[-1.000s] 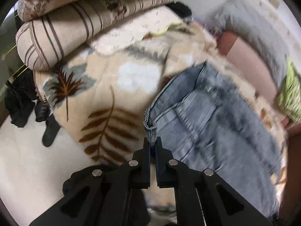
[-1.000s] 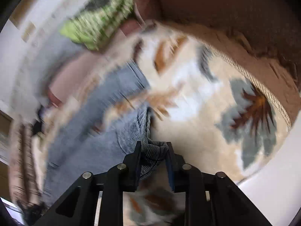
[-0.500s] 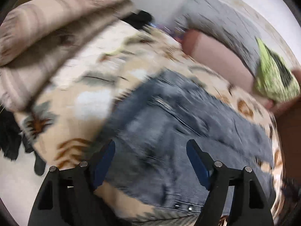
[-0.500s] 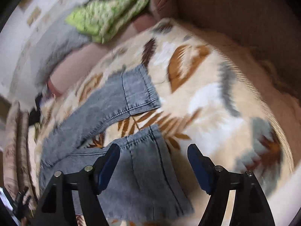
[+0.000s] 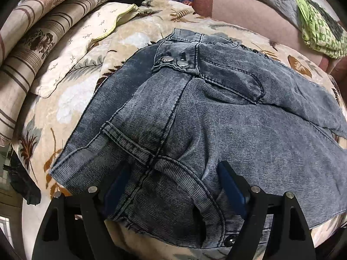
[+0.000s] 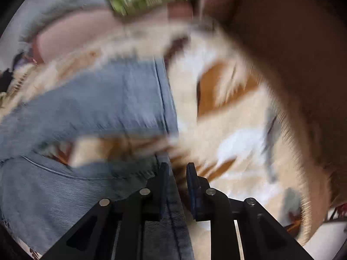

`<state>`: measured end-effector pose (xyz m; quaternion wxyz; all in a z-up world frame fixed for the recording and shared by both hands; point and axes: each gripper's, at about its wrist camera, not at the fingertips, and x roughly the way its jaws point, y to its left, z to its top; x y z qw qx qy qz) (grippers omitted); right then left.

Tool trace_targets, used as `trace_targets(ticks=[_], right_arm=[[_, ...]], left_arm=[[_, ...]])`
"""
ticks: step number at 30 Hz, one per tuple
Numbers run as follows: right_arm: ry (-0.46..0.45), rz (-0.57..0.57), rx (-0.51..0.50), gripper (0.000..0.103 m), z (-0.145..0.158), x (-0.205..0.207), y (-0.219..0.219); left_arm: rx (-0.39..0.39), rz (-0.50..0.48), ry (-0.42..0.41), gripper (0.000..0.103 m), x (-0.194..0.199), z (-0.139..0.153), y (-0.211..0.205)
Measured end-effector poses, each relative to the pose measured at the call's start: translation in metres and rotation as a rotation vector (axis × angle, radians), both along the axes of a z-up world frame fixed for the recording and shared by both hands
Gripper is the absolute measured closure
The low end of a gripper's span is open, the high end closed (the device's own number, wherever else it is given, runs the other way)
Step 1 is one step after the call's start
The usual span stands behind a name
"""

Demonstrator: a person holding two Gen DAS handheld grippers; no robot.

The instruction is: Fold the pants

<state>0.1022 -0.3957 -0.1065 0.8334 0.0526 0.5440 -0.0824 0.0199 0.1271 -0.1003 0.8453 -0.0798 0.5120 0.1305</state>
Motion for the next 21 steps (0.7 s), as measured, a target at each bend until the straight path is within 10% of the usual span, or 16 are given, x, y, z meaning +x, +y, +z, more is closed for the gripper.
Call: trace_targets(ticks=[2,4,11,17,21], right_arm=[[-0.069,-0.04,0.07,0.068,0.008,-0.009,-0.011],[-0.093,-0.07,0.164,0.022,0.018,-0.013,-0.022],[-0.163,-0.112,0.259,0.021,0.033,0.011,-0.042],[-0.133,-0.153,0.332,0.021,0.022,0.043,-0.057],[-0.124,-0.139,0.307,0.021,0.022,0.053,-0.054]], left_arm=[[-0.025,0.013,-0.042,0.02,0.001,0.011,0.007],[-0.053,0.051,-0.095,0.02,0.006,0.025,0.022],[-0.235,0.145,-0.073,0.02,0.083,0.027,0.07],[-0.22,0.133,-0.009,0.022,0.13,0.002,0.069],[-0.218,0.085,0.014,0.068,0.138,-0.003,0.057]])
